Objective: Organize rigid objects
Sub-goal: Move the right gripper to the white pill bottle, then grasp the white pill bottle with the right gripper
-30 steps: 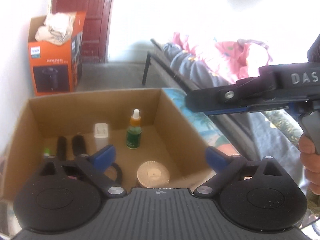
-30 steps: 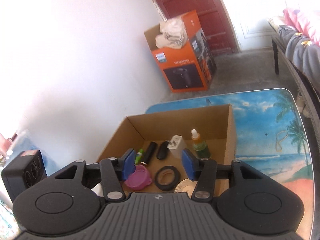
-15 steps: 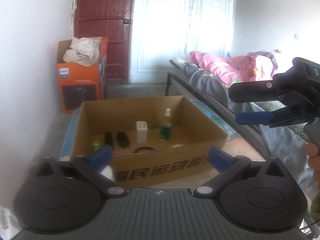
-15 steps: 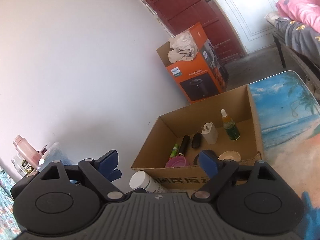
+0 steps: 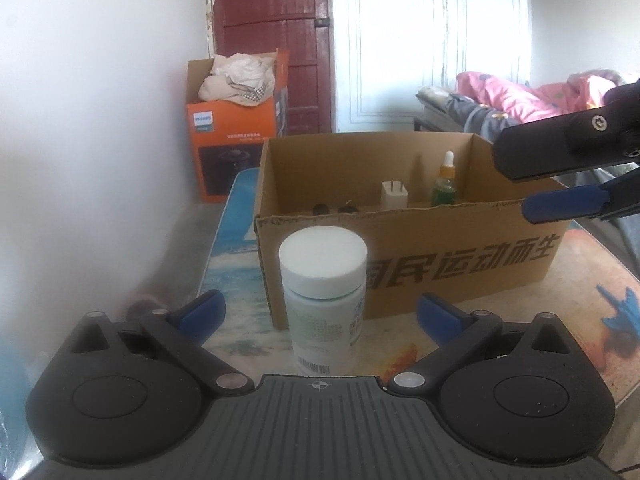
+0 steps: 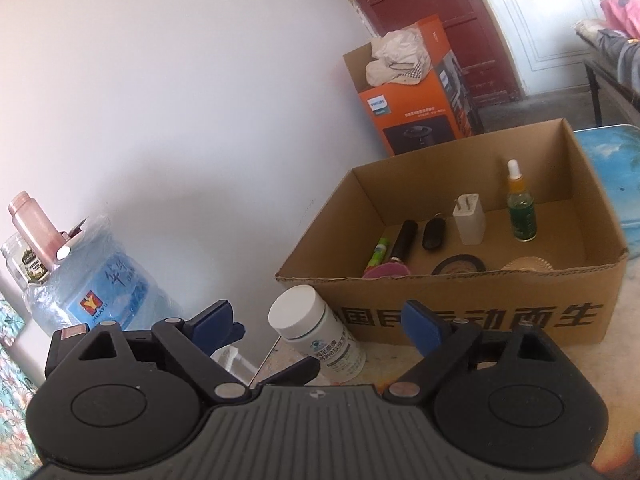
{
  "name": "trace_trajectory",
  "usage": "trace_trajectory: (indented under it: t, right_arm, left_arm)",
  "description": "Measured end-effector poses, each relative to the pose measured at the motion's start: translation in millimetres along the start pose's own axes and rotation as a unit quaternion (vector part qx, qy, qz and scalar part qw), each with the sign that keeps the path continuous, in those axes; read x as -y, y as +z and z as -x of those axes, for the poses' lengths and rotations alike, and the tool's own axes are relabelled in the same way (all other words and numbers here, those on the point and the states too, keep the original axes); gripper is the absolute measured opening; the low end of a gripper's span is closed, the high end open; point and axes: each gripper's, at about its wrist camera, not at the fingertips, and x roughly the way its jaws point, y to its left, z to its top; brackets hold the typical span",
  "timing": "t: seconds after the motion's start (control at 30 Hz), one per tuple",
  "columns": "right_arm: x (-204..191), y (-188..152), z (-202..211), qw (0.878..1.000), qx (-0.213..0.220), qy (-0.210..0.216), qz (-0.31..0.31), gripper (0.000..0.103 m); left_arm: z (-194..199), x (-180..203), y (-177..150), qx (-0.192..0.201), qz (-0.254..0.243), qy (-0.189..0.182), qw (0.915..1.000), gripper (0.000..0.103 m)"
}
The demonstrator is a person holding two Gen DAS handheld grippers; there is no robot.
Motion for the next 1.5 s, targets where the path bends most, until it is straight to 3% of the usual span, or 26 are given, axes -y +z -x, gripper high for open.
trace_trajectory:
  t: [0.23, 0.7, 0.93, 1.5]
  right_arm:
    - [3.6, -0.6, -41.5, 0.998, -0.027, 0.027, -0.047, 0.08]
    - [18.8, -4.4, -80.0, 0.992, -0.062, 0.046, -0.104, 0.05]
    - [24.4, -3.7, -84.3, 0.99, -0.068, 0.048, -0.115, 0.034]
    - [16.5, -5.4, -72.9, 0.992, -0.065, 0.046, -0.103, 0.031]
  left_arm:
    - [-14.9, -3.2, -1.9, 0.014, -0.006, -0.008, 0.9999, 0.099]
    - [-21.3, -5.7, -7.4, 0.018, 0.011, -0.026, 0.9994, 0.054]
    - [-21.5, -3.4, -6.9, 0.02, 0.013, -0.024, 0.9994, 0.053]
    - [-6.8, -3.7, -8.0, 0.016, 0.035, -0.03, 0.9988, 0.052]
